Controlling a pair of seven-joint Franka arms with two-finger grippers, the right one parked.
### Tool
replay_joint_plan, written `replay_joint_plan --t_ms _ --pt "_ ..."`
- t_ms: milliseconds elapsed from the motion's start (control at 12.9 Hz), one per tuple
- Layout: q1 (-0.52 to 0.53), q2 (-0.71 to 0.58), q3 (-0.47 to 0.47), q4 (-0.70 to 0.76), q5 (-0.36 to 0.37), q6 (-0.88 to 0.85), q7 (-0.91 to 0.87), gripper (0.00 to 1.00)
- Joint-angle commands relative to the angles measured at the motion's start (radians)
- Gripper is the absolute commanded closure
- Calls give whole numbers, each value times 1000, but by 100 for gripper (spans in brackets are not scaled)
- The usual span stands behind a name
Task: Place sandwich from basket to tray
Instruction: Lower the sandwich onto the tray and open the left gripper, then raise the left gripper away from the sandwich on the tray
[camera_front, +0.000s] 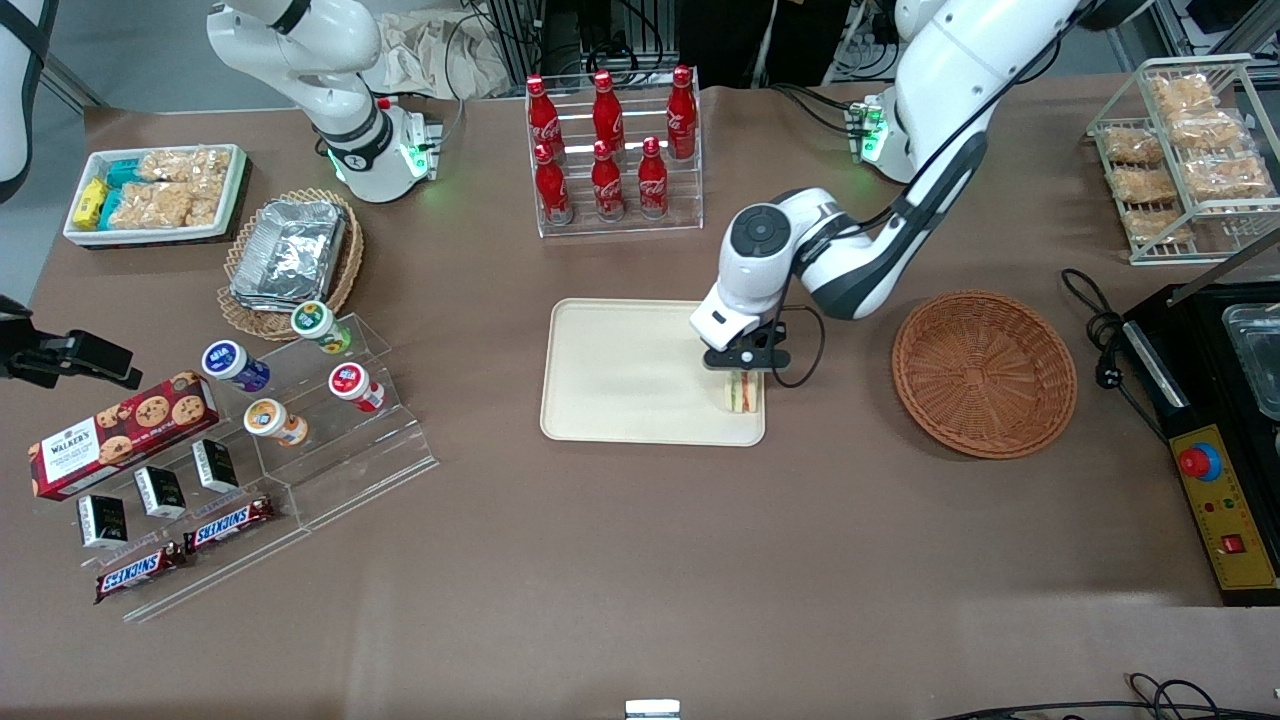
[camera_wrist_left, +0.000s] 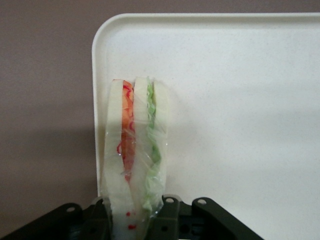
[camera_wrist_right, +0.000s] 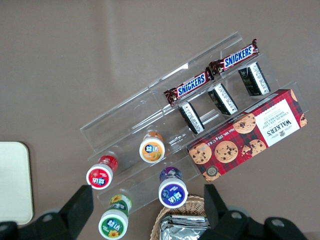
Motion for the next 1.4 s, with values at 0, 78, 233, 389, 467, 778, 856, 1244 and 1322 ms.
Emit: replay_joint_plan --t_ms 0,78,233,389,467,778,856,1244,1322 --pt "-12 37 0 33 78 0 -68 47" --pt "-12 37 0 33 78 -1 -70 0" --pt "-5 34 0 35 78 -1 -71 0" --pt "0 23 0 47 65 -6 -70 0" --pt "0 13 -1 64 57 -20 -71 0" --pt "24 -180 -3 87 -142 -79 -53 0" --pt "35 -240 -3 102 -191 -127 -45 0" --pt "150 -397 2 359 -351 -537 13 0" --pt "166 -421 29 399 -385 -616 94 0"
